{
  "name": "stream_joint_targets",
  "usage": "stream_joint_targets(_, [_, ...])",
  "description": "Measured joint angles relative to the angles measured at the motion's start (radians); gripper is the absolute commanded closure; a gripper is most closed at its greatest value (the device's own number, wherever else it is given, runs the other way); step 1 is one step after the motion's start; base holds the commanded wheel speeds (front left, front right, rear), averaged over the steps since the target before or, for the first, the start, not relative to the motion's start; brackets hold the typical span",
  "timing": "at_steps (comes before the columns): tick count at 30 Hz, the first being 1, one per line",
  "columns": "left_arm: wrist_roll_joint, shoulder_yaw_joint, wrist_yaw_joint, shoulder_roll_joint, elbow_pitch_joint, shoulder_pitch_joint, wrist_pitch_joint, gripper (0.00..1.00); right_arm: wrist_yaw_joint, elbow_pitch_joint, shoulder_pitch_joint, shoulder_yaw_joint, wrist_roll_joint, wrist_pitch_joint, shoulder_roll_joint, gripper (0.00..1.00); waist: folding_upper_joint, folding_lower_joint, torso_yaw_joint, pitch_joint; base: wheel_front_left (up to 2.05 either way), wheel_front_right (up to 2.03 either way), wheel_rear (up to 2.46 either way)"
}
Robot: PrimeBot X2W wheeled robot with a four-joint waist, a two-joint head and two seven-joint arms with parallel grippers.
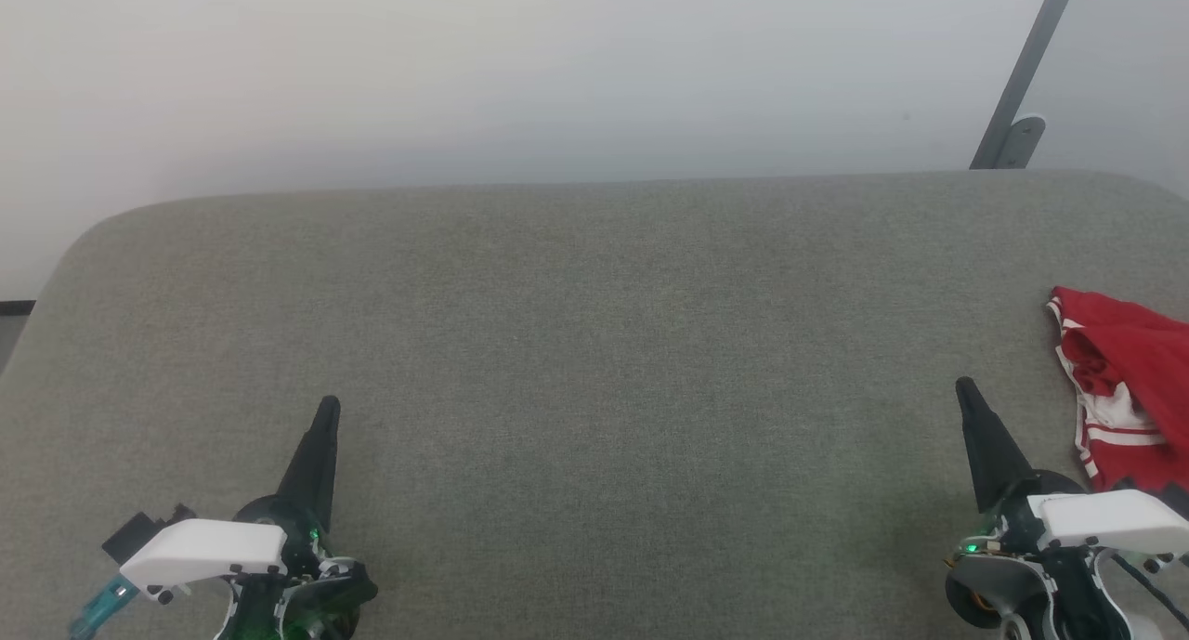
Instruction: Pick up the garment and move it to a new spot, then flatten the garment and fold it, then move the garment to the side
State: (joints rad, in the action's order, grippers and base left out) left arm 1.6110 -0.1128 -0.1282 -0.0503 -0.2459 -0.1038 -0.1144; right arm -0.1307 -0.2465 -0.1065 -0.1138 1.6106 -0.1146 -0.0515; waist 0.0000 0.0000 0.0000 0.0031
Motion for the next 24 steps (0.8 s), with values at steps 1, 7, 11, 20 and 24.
stream_joint_targets(1, [0.000, 0.000, 0.000, 0.000, 0.000, 0.000, 0.000, 1.00, 0.000, 0.000, 0.000, 0.000, 0.000, 0.000, 0.000, 1.00, 0.0000, 0.0001, 0.000, 0.000, 0.00, 0.00, 0.00])
stream_joint_targets(7, [0.000, 0.000, 0.000, 0.000, 0.000, 0.000, 0.000, 1.00, 0.000, 0.000, 0.000, 0.000, 0.000, 0.000, 0.000, 1.00, 0.0000, 0.0001, 0.000, 0.000, 0.00, 0.00, 0.00])
stream_joint_targets(11, [0.000, 0.000, 0.000, 0.000, 0.000, 0.000, 0.000, 1.00, 0.000, 0.000, 0.000, 0.000, 0.000, 0.000, 0.000, 1.00, 0.0000, 0.0000, 0.000, 0.000, 0.00, 0.00, 0.00])
stream_joint_targets(20, [0.000, 0.000, 0.000, 0.000, 0.000, 0.000, 0.000, 1.00, 0.000, 0.000, 0.000, 0.000, 0.000, 0.000, 0.000, 1.00, 0.0000, 0.0000, 0.000, 0.000, 0.00, 0.00, 0.00])
stream_joint_targets(24, [0.000, 0.000, 0.000, 0.000, 0.000, 0.000, 0.000, 1.00, 0.000, 0.000, 0.000, 0.000, 0.000, 0.000, 0.000, 1.00, 0.0000, 0.0000, 0.000, 0.000, 0.00, 0.00, 0.00])
